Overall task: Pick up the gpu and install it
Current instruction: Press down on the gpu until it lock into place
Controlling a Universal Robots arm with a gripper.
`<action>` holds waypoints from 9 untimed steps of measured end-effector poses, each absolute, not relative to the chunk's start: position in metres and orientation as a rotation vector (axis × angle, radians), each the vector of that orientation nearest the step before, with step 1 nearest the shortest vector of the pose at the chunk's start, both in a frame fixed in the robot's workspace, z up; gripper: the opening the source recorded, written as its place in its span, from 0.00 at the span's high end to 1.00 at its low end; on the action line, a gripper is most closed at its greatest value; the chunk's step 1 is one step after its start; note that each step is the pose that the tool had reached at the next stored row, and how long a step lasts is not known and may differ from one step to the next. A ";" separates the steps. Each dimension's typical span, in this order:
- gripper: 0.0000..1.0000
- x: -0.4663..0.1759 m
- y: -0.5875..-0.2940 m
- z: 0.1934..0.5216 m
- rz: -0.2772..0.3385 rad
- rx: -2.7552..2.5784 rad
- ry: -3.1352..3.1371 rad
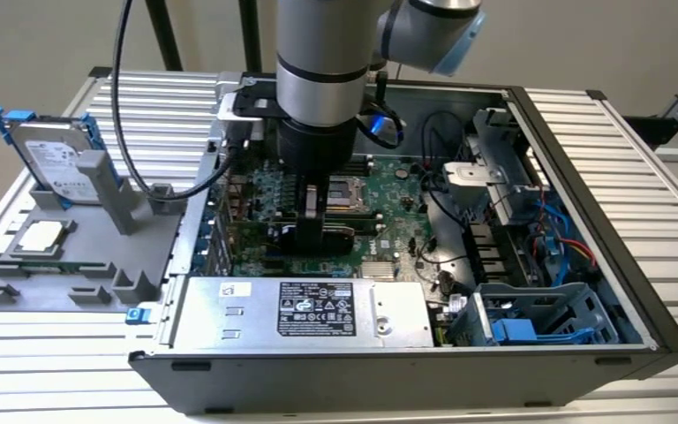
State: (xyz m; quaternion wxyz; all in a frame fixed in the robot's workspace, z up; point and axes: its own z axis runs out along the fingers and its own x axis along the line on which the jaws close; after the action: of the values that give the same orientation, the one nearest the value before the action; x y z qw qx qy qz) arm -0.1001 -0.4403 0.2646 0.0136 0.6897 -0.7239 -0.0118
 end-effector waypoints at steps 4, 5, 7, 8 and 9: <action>0.00 -0.100 -0.440 0.275 -0.037 2.148 -2.255; 0.00 -0.100 -0.440 0.278 -0.037 2.148 -2.255; 0.00 -0.100 -0.440 0.281 -0.037 2.148 -2.255; 0.00 -0.100 -0.440 0.282 -0.037 2.148 -2.255; 0.00 -0.100 -0.440 0.283 -0.037 2.148 -2.255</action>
State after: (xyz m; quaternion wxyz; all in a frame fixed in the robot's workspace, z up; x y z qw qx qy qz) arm -0.1001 -0.4403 0.2828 0.0136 0.6897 -0.7239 -0.0118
